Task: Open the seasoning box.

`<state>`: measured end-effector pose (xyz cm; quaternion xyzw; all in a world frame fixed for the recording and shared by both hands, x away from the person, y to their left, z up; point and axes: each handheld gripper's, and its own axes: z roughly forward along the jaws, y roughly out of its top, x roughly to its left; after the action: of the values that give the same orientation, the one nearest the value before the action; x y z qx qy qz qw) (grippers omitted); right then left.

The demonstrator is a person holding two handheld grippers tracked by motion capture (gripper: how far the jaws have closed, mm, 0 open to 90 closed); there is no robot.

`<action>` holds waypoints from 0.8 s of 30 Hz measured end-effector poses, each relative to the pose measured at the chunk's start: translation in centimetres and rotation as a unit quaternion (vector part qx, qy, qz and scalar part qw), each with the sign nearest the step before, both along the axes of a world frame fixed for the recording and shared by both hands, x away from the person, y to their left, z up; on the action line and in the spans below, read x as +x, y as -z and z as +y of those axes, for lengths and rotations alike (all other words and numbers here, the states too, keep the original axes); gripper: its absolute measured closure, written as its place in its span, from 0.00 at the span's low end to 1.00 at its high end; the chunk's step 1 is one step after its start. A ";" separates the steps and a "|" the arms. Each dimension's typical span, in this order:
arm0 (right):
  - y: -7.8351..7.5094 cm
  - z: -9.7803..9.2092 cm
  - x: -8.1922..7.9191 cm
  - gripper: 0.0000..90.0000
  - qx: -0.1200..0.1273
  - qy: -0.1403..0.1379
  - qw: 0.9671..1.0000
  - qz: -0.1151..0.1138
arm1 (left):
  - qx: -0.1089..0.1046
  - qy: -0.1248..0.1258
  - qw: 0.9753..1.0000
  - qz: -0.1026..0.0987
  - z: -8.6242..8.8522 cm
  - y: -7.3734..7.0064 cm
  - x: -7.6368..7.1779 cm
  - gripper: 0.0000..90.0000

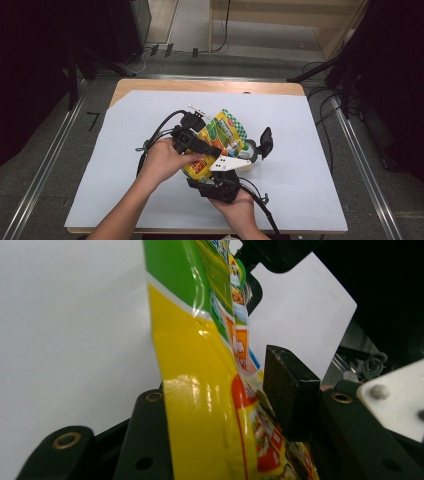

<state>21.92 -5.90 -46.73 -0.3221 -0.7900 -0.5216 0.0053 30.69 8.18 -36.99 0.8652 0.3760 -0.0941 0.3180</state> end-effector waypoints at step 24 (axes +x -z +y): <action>0.1 1.1 -0.3 0.64 -0.032 -0.012 0.999 -0.002 | 0.025 -0.013 0.999 -0.030 -0.5 -0.6 -0.3 0.96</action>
<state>21.60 -4.81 -46.81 -0.3116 -0.8103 -0.4964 -0.0005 30.39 7.67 -36.43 0.8704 0.3795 -0.0549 0.3090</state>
